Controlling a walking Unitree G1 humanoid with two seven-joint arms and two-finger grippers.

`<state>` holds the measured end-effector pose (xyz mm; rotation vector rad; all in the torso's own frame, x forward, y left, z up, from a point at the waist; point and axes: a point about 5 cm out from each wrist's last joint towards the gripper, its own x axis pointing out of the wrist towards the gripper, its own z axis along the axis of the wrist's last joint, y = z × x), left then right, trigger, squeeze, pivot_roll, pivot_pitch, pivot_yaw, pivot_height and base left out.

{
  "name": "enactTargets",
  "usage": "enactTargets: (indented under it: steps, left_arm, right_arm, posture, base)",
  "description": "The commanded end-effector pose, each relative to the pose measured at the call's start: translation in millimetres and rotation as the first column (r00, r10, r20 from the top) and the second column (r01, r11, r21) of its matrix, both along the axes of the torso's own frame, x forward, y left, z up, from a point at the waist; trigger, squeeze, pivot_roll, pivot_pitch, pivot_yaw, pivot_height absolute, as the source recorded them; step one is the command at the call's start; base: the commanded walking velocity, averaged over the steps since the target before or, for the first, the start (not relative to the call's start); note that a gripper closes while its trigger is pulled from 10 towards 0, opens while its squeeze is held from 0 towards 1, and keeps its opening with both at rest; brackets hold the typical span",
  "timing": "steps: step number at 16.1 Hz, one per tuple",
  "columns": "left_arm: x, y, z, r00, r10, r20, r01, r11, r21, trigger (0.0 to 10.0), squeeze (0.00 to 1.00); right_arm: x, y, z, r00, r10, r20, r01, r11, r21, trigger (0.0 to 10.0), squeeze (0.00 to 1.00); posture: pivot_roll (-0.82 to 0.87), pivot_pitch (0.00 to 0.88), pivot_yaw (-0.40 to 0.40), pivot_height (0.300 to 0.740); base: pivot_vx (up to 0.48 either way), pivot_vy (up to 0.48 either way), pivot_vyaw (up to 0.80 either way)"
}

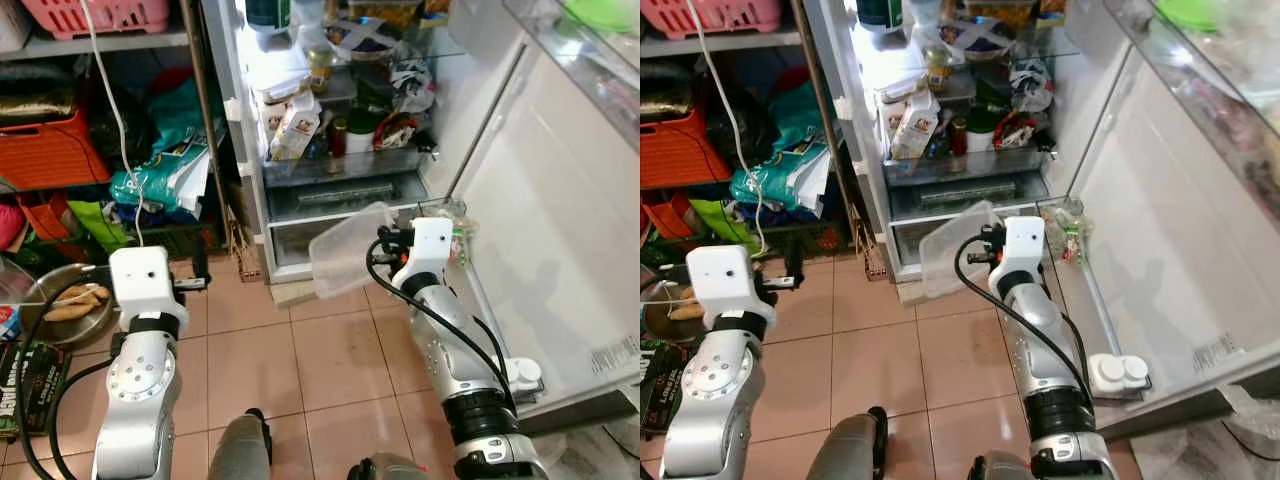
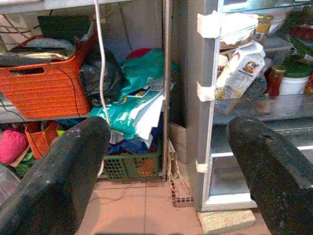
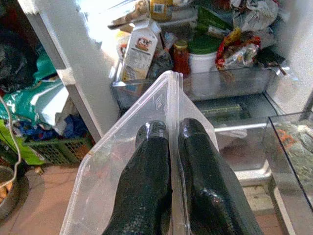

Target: Restocking fridge

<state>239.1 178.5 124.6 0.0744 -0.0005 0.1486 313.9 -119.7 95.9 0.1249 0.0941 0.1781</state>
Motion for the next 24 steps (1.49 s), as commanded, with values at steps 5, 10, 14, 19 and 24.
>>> enactTargets:
  steps: [5,10,14,19,24]
  left_arm:
    - [-0.5,-9.0,3.1,0.994,-0.102,0.043,0.104,0.994,-0.040,10.0,0.00]
    - [20.1,-1.5,-8.6,0.991,-0.115,0.066,0.122,0.983,-0.134,10.0,0.00]
    - [19.3,-15.0,-18.0,0.985,-0.165,0.059,0.172,0.970,-0.173,10.0,0.00]
    - [9.4,-15.1,-19.3,0.984,-0.165,0.064,0.174,0.968,-0.180,10.0,0.00]
    - [7.5,-16.8,-20.0,0.984,-0.172,0.055,0.179,0.967,-0.182,10.0,0.00]
  right_arm:
    - [4.4,-17.9,22.6,0.987,-0.136,0.089,0.128,0.988,0.088,10.0,0.00]
    - [8.6,-33.1,17.5,0.969,-0.245,0.020,0.242,0.964,0.112,10.0,0.00]
    - [3.7,-25.2,16.9,0.982,-0.186,-0.023,0.186,0.954,0.237,10.0,0.00]
    - [8.6,-10.2,24.6,0.991,-0.134,0.002,0.128,0.953,0.276,10.0,0.00]
    - [7.4,-7.7,33.7,0.994,-0.069,0.082,0.053,0.982,0.181,10.0,0.00]
  posture:
    - [0.12,0.098,-0.022,0.740]
    - [0.08,0.018,-0.028,0.740]
    - [0.06,0.012,-0.020,0.740]
    - [0.09,0.079,-0.018,0.740]
    - [0.08,0.119,-0.032,0.740]
  base:
    - [0.000,0.000,0.00]
    - [0.000,0.000,0.00]
    - [0.000,0.000,0.00]
    - [0.109,0.000,-0.16]
    - [0.273,0.000,-0.32]
